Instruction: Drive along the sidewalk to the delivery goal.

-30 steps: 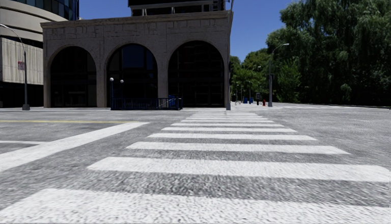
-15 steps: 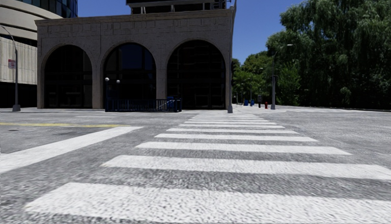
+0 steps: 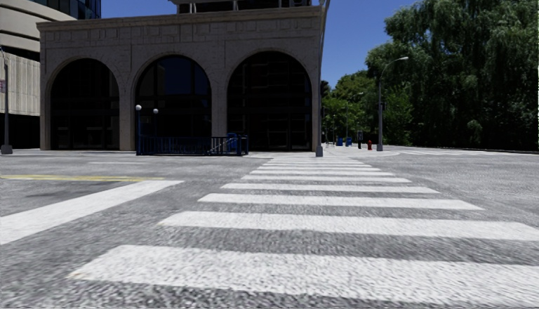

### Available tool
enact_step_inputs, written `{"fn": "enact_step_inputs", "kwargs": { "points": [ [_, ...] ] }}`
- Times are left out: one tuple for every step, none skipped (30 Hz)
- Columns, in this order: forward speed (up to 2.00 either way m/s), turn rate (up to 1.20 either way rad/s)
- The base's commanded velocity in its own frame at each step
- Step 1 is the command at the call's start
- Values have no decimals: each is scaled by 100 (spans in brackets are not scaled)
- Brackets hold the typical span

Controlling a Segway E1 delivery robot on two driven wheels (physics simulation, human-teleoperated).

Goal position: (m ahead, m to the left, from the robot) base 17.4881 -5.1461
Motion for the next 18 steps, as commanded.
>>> {"fn": "enact_step_inputs", "kwargs": {
  "points": [
    [176,-19],
    [176,-19],
    [200,-20],
    [200,-20],
    [200,-20],
    [200,-20],
    [200,-20],
    [200,-20],
    [200,-20],
    [200,-21],
    [200,-21],
    [200,-22],
    [200,-22],
    [200,-24],
    [200,-24],
    [200,-25],
    [200,-26],
    [200,-27]
  ]
}}
